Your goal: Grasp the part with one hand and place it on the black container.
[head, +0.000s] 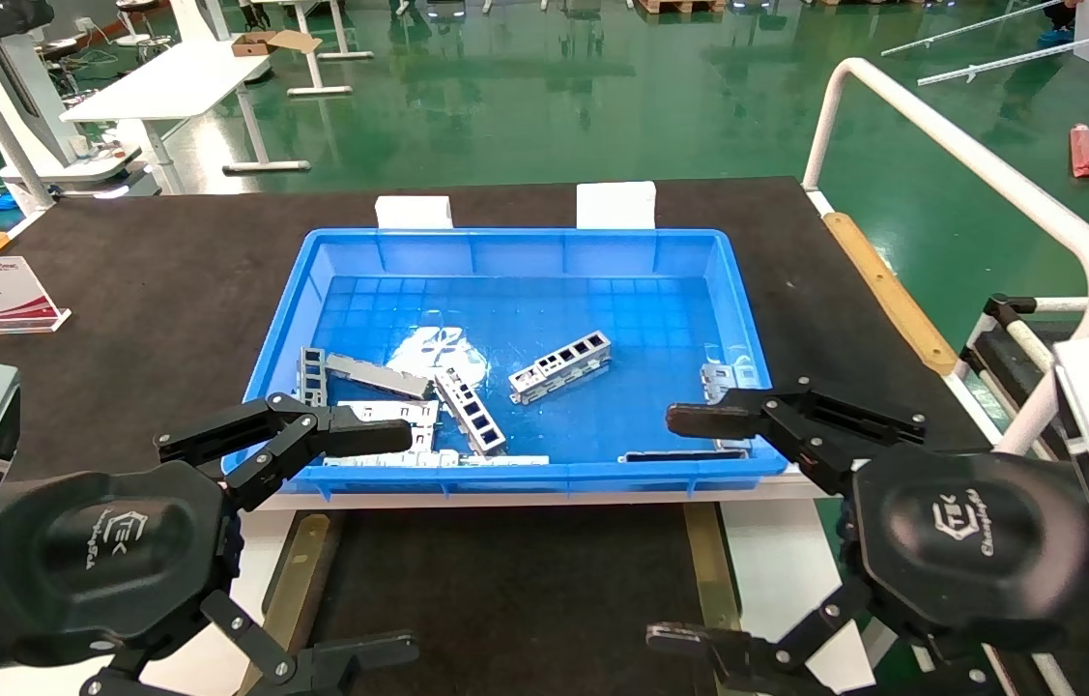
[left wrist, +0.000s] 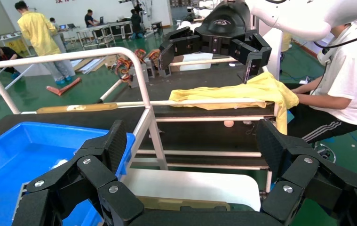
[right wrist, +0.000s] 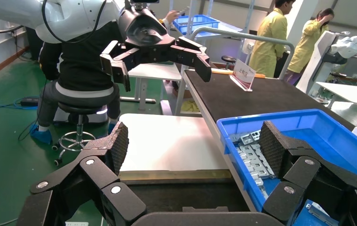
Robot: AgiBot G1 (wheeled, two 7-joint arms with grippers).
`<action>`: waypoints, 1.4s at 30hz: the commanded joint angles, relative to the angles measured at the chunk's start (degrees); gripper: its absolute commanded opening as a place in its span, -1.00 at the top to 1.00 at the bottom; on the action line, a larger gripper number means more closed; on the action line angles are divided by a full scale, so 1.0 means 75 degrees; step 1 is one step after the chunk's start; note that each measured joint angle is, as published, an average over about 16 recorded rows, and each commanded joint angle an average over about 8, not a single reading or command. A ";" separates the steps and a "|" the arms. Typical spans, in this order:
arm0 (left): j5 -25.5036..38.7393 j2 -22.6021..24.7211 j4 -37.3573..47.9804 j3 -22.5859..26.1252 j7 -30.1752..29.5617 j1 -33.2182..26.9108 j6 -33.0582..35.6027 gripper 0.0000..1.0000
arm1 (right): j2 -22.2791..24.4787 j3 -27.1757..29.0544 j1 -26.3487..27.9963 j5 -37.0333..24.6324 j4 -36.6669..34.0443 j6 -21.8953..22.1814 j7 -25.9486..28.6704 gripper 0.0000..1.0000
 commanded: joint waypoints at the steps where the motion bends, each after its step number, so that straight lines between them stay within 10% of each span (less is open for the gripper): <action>1: 0.0000 0.0000 0.0000 0.0000 0.0000 0.0000 0.0000 -1.00 | 0.0000 0.0000 0.0000 0.0000 0.0000 0.0000 0.0000 -1.00; 42: 0.0003 -0.0001 0.0000 -0.0001 0.0001 0.0000 0.0000 -1.00 | 0.0000 0.0000 0.0000 0.0002 0.0000 -0.0001 0.0000 -1.00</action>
